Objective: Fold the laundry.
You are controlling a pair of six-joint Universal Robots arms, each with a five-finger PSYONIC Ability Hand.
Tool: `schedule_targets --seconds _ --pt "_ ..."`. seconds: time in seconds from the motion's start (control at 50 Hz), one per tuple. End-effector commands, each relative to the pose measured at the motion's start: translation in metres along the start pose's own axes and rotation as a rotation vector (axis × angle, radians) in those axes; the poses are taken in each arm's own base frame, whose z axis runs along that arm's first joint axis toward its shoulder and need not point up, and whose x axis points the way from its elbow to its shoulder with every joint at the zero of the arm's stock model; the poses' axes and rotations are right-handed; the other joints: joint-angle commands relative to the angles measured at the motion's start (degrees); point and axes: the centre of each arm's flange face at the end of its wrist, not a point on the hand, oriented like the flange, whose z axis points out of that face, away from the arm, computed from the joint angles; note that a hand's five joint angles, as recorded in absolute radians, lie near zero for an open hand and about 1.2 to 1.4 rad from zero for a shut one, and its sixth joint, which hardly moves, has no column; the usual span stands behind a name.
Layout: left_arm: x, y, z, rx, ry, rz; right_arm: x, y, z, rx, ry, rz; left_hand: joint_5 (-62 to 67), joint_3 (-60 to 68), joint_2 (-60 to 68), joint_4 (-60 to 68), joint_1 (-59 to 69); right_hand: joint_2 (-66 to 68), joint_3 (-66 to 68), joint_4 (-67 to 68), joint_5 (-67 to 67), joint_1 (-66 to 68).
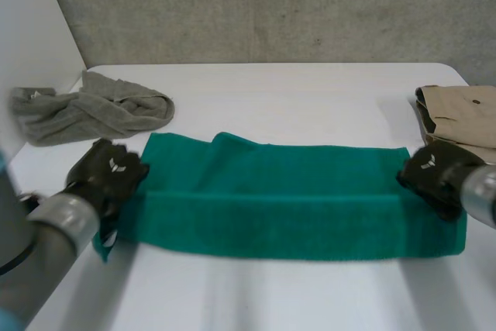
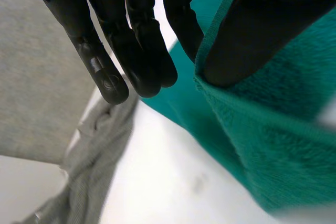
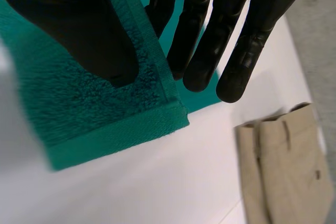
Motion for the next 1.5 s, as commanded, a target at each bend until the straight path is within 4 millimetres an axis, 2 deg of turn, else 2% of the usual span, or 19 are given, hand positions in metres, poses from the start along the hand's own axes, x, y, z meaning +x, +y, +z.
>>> schedule_targets --seconds 0.02,0.04,0.2,0.3,0.38,0.46,0.52,0.6,0.66,0.7,0.84,1.04,1.06,1.12,1.14,1.22,1.34,1.44,1.5 --pt "-0.002 -0.002 0.077 0.092 -0.136 0.007 0.011 -0.017 0.060 0.027 0.181 -0.005 13.2 11.5 11.2 11.1 14.6 12.6 12.3 11.8 13.0 23.1" --pt "-0.003 -0.002 0.092 0.105 -0.167 0.006 0.014 -0.019 0.066 0.031 0.200 -0.006 13.2 11.5 11.2 11.1 14.6 12.6 12.3 11.8 13.0 23.1" --pt "-0.003 -0.003 0.154 0.161 -0.234 0.007 0.029 -0.029 0.119 0.107 0.321 -0.009 13.2 11.5 11.2 11.1 14.6 12.6 12.3 11.8 13.0 23.1" --pt "0.002 -0.001 0.175 0.181 -0.241 0.008 0.026 -0.035 0.144 0.143 0.360 -0.023 13.2 11.5 11.2 11.1 14.6 12.6 12.3 11.8 13.0 23.1" --pt "0.005 -0.001 0.174 0.173 -0.230 0.003 0.021 -0.034 0.143 0.135 0.342 -0.018 13.2 11.5 11.2 11.1 14.6 12.6 12.3 11.8 13.0 23.1" --pt "0.020 0.007 0.160 0.127 -0.166 0.003 0.008 -0.024 0.125 0.059 0.233 -0.009 13.2 11.5 11.2 11.1 14.6 12.6 12.3 11.8 13.0 23.1" --pt "0.017 0.005 0.137 0.107 -0.137 -0.007 0.001 -0.016 0.099 -0.013 0.122 0.025 13.2 11.5 11.2 11.1 14.6 12.6 12.3 11.8 13.0 23.1" --pt "0.021 0.009 0.118 0.083 -0.109 -0.037 -0.011 -0.013 0.084 -0.019 0.058 0.115 13.2 11.5 11.2 11.1 14.6 12.6 12.3 11.8 13.0 23.1" --pt "0.025 0.015 0.112 0.056 -0.095 -0.077 -0.021 -0.008 0.082 -0.013 0.026 0.149 -20.8 -22.6 -22.8 -22.9 -19.4 12.6 12.3 11.8 13.0 23.1" --pt "0.024 0.017 0.110 0.042 -0.103 -0.100 -0.023 -0.005 0.082 -0.010 0.021 0.154 -35.6 -37.4 -37.6 -37.8 -34.2 12.6 12.3 11.8 13.0 23.1" --pt "0.013 0.033 0.109 -0.061 -0.190 -0.135 -0.013 0.004 0.067 0.039 0.087 0.184 -35.5 -37.3 -37.5 -37.7 -34.1 12.6 12.3 11.8 13.0 23.1" --pt "0.006 0.034 0.099 -0.087 -0.220 -0.140 -0.028 0.010 0.056 0.038 0.059 0.190 -33.5 -35.3 -35.5 -35.7 -32.1 12.6 12.3 11.8 13.0 23.1" --pt "0.005 0.034 0.099 -0.086 -0.222 -0.140 -0.028 0.010 0.056 0.040 0.062 0.190 -30.5 -32.3 -32.5 -32.7 -29.1 12.6 12.3 11.8 13.0 23.1" --pt "0.004 0.033 0.095 -0.084 -0.217 -0.135 -0.027 0.009 0.053 0.050 0.071 0.188 0.7 -1.1 -1.3 -1.5 2.1 12.6 12.3 11.8 13.0 23.1" --pt "0.000 0.030 0.090 -0.077 -0.218 -0.133 -0.026 0.008 0.052 0.055 0.074 0.187 13.1 11.3 11.1 10.9 14.5 12.6 12.3 11.8 13.0 23.1" --pt "-0.017 0.011 0.070 -0.035 -0.231 -0.133 -0.012 -0.001 0.037 0.084 0.126 0.165 13.2 11.5 11.2 11.1 14.6 12.6 12.3 11.8 13.0 23.1" --pt "-0.047 -0.029 0.021 0.051 -0.232 -0.127 0.024 -0.029 -0.013 0.145 0.217 0.115 13.2 11.5 11.2 11.1 14.6 12.6 12.3 11.8 13.0 23.1" --pt "-0.074 -0.065 -0.032 0.180 -0.215 -0.115 0.047 -0.048 -0.055 0.169 0.252 0.099 13.2 11.5 11.2 11.1 14.6 12.6 12.3 11.8 13.0 23.1" --pt "-0.081 -0.077 -0.047 0.245 -0.203 -0.102 0.058 -0.058 -0.076 0.184 0.264 0.098 13.2 11.5 11.2 11.1 14.6 12.6 12.3 11.8 13.0 23.1"
